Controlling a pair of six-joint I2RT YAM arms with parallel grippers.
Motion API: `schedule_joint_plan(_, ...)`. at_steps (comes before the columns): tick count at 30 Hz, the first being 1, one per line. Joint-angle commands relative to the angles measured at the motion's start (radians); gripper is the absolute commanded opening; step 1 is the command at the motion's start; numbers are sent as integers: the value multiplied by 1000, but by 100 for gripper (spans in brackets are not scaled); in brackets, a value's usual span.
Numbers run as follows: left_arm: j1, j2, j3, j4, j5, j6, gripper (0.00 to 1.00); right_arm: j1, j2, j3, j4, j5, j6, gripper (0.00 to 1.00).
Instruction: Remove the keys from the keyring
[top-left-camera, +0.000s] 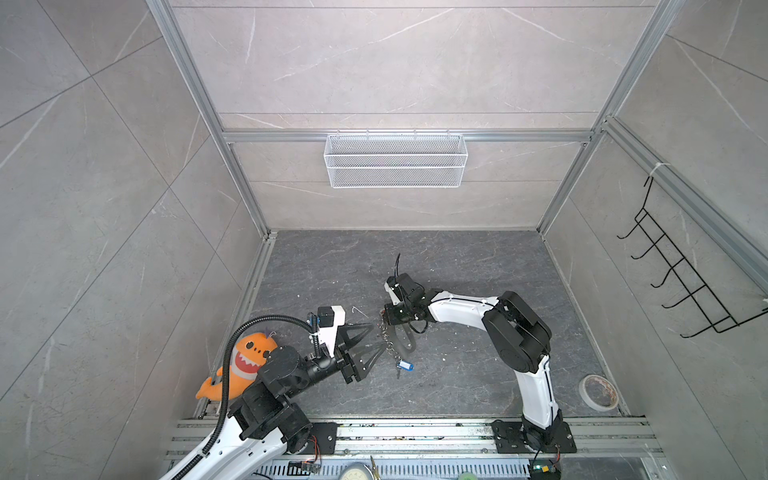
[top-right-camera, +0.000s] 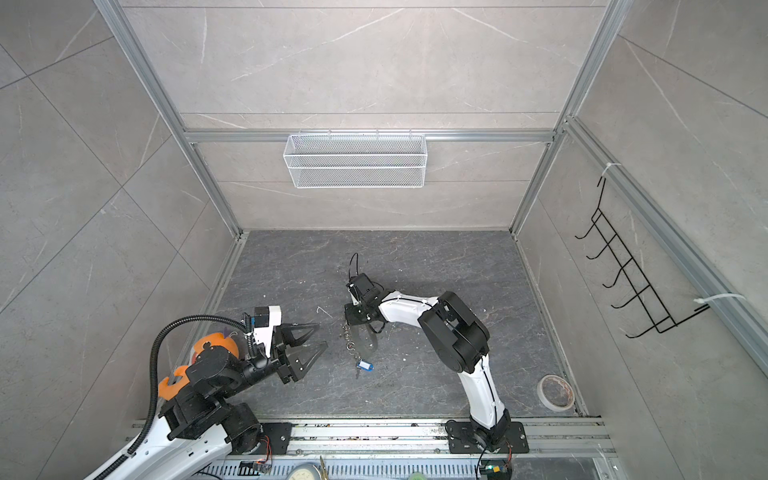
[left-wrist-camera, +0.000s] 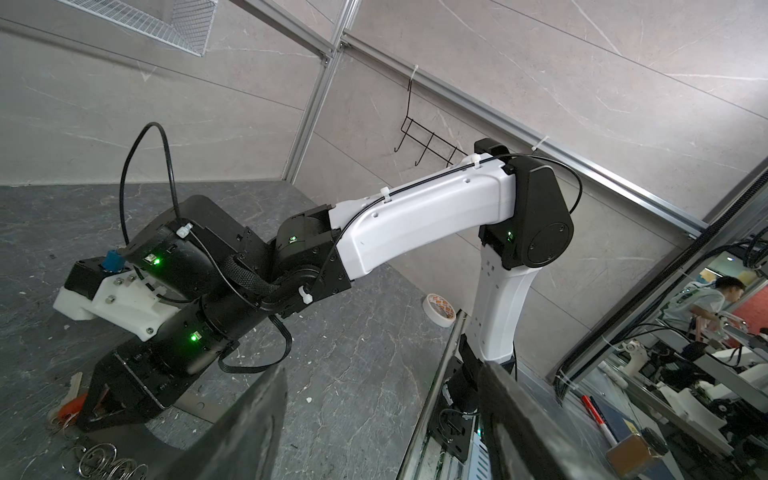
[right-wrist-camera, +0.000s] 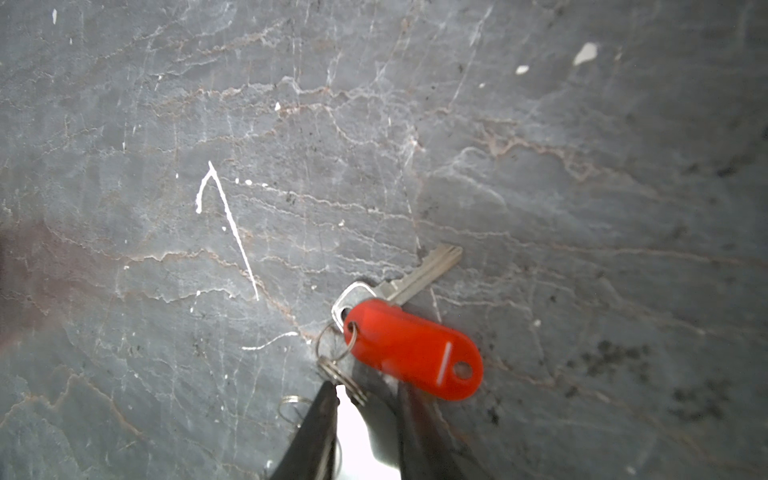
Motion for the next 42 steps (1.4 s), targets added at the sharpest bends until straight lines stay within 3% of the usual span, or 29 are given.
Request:
schedule_joint_plan(1, -2, 0, -5, 43, -4, -4, 74, -4, 28, 29, -8, -5, -31, 27)
schedule_joint_plan(18, -1, 10, -11, 46, -13, -12, 74, -1, -24, -36, 55, 17, -64, 0)
schedule_joint_plan(31, -1, 7, -33, 21, -78, -20, 73, -1, -292, -285, 172, 67, -31, 0)
schedule_joint_plan(42, -1, 101, -26, 4, -106, -27, 60, -1, -567, -485, 253, 3, -21, 0)
